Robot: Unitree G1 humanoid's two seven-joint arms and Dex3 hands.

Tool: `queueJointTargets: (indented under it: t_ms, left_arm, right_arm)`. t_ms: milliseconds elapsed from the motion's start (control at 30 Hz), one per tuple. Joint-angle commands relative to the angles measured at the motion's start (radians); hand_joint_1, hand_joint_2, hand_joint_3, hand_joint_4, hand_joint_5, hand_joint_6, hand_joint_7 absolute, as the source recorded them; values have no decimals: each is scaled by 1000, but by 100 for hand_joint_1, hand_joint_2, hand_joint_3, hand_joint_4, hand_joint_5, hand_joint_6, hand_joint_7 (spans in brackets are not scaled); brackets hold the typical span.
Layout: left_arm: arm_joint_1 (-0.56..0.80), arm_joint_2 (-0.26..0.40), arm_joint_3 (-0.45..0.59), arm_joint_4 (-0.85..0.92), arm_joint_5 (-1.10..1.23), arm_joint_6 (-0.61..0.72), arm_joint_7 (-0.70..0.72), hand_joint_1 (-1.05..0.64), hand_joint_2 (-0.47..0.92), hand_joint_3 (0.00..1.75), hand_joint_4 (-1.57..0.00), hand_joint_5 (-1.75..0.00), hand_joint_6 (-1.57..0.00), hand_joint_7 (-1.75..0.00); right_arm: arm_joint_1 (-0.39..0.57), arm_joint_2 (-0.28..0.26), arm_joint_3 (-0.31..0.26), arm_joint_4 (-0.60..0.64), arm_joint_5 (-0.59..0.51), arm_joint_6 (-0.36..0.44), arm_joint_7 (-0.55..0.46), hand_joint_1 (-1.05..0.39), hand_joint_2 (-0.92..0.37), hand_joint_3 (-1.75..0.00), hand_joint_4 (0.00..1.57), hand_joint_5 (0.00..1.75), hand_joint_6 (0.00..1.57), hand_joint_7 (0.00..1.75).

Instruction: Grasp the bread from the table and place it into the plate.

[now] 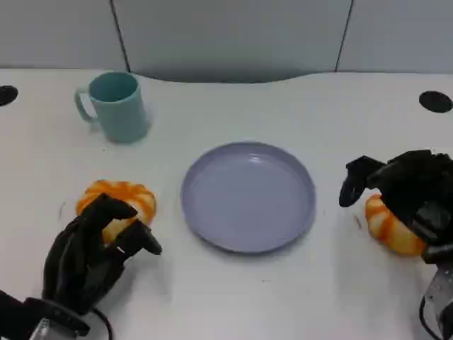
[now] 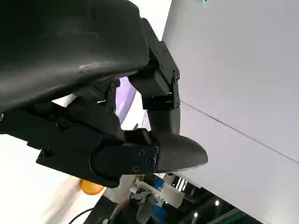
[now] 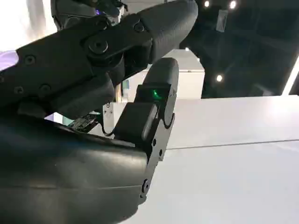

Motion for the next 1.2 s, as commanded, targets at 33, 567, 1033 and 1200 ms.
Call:
queueJointTargets:
  t_ms: [33,567,1033,1200]
  left_arm:
    - [4,10,6,-7,-6,1,-10,-93,92,46,-67,-154,-69,-113]
    - [8,8,5,-11,-6,-6,-11,-92,92,48,-66,-153,-67,-114]
    - [112,49,-97,-369,267,-417,145,-90,92,18,-42,-119,-46,-85]
    - [37,138,-121,-351,374,-537,227,-97,92,11,-17,-95,-35,-59]
  right_arm:
    - [-14,-19,2,-1,-6,5,-5,-52,-89,0,71,128,111,27]
    - [-14,-16,0,-5,-2,7,-3,-51,-89,0,73,126,112,25]
    - [-7,7,3,-13,1,-14,-30,-50,-88,0,71,131,112,27]
    - [0,-4,19,-24,-15,-18,-39,-50,-89,0,70,130,111,29]
